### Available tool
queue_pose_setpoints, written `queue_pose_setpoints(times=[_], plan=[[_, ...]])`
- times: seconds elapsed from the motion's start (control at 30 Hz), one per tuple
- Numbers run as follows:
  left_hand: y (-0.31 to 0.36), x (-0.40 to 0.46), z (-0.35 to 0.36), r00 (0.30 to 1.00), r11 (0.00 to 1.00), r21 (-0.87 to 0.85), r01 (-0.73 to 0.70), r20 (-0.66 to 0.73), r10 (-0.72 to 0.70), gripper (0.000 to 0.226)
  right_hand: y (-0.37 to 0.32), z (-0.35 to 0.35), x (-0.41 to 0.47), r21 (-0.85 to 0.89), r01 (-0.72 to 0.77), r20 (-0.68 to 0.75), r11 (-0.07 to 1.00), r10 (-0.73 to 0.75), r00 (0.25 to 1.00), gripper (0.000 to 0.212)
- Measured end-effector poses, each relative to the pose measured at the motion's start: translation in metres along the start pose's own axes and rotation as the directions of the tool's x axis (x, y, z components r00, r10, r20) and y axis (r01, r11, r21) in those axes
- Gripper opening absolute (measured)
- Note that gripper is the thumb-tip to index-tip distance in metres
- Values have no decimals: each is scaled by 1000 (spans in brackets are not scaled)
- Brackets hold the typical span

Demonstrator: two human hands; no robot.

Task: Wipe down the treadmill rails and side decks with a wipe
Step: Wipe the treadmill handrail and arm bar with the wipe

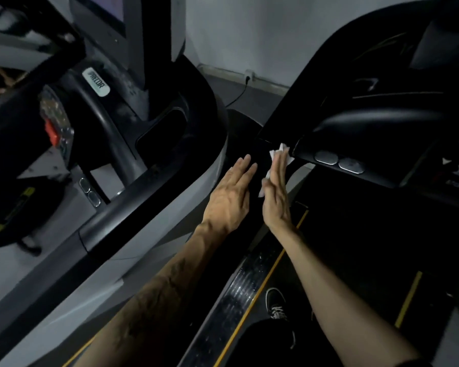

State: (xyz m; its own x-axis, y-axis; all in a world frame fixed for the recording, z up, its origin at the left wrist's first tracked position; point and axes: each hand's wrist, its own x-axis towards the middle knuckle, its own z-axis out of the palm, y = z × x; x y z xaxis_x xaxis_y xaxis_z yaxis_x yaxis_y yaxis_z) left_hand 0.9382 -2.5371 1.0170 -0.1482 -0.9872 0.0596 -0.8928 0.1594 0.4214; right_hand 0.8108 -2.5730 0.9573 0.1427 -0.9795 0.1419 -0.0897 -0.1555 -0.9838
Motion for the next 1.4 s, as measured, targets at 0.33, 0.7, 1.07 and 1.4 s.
queue_pose_setpoints(times=[0.33, 0.7, 1.07, 1.4], plan=[[7, 24, -1, 990, 977, 208, -42, -125, 69, 45, 15, 28, -61, 54, 24, -47, 998, -21, 999, 59], [-1, 33, 7, 989, 984, 98, -149, 15, 148, 53, 38, 30, -46, 167, -35, -145, 985, 60, 988, 58], [-3, 35, 10, 985, 980, 106, -169, -6, 170, 49, 41, 32, -16, 85, 146, -256, 986, -120, 959, 73], [-4, 35, 13, 984, 980, 91, -177, 0, 178, 51, 43, 59, -64, 241, 89, -277, 966, -19, 961, 67]])
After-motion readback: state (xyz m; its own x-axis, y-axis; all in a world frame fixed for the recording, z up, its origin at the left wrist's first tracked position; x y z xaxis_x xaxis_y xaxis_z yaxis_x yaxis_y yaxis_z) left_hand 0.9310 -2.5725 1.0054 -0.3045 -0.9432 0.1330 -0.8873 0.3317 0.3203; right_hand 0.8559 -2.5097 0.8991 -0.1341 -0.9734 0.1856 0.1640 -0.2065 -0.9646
